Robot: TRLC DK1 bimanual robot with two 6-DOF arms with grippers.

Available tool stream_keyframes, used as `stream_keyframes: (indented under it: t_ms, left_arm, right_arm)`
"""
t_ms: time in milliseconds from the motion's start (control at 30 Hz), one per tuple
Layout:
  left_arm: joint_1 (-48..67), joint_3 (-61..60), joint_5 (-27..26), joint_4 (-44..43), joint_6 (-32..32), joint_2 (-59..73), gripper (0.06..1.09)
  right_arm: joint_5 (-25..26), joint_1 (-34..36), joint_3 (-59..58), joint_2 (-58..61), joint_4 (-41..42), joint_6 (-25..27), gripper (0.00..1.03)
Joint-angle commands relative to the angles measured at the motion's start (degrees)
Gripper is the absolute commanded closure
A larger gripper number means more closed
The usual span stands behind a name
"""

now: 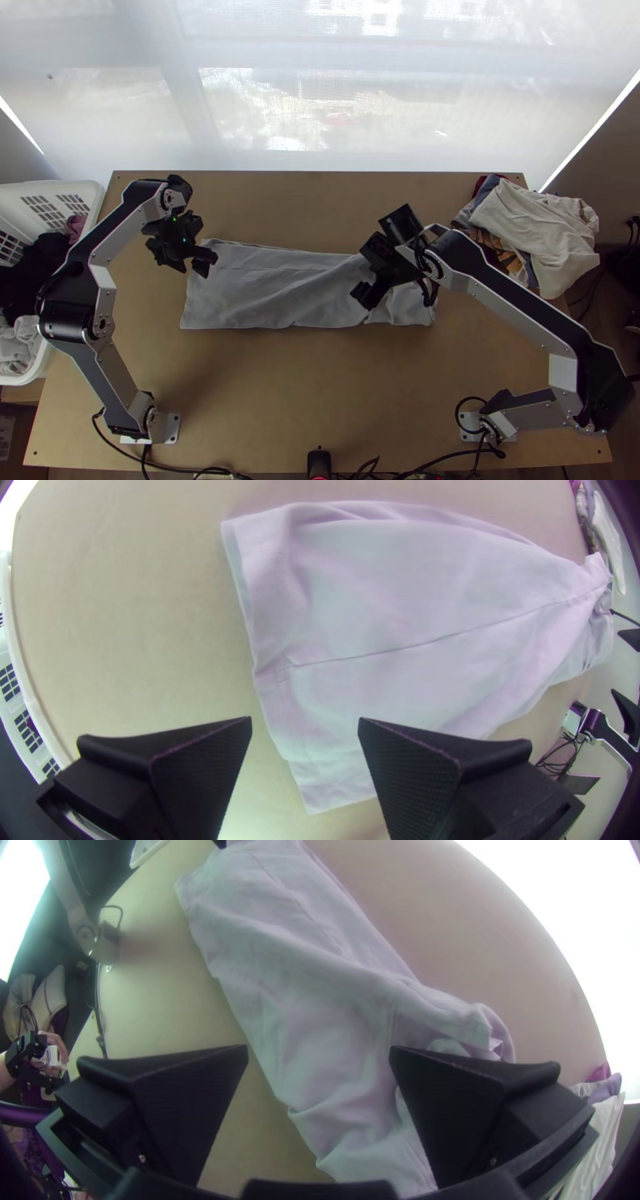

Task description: Fold the t-shirt

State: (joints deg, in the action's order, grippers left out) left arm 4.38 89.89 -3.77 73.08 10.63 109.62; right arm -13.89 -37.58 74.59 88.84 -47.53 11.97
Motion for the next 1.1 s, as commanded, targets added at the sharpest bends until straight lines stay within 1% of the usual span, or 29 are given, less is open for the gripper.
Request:
stream_keyframes:
  t_ms: [0, 467, 533, 600, 667, 767, 800, 1033, 1067]
  left_arm:
    - [0.19, -0.59, 1.13, -3.12, -1.23, 1.73, 0.30]
    - [1.59, 0.64, 0.17, -3.91, -2.90, 6.04, 0.30]
    - [1.59, 0.73, -1.06, -3.91, -3.25, 6.48, 0.33]
    - [1.51, 0.73, -2.47, -3.82, -3.51, 6.83, 0.33]
    - [1.42, 0.64, -4.23, -3.73, -3.78, 7.01, 0.40]
    - [1.24, 0.64, -7.13, -3.47, -4.13, 7.53, 0.43]
    - [1.33, 0.64, -7.66, -3.47, -4.13, 7.62, 0.46]
    - [1.86, 0.55, -11.87, -3.21, -4.13, 8.15, 0.50]
    - [1.95, 0.55, -12.14, -3.21, -4.13, 8.15, 0.53]
  right_arm:
    - [0.62, -1.53, -3.75, 0.28, 1.47, -0.01, 0.04]
    - [2.73, -1.70, -11.04, 5.56, 8.68, 0.69, 0.04]
    - [2.99, -1.70, -11.57, 6.17, 9.12, 0.69, 0.04]
    - [3.17, -1.62, -12.10, 6.35, 9.65, 0.87, 0.04]
    - [3.26, -1.18, -12.54, 6.44, 10.00, 1.22, 0.04]
    - [3.52, -0.30, -12.80, 6.79, 10.35, 1.39, 0.04]
    - [3.61, -0.03, -12.89, 6.96, 10.44, 1.39, 0.04]
    - [4.05, 0.93, -13.41, 8.72, 11.93, 1.30, 0.04]
    - [4.05, 0.93, -13.59, 8.81, 12.20, 1.22, 0.04]
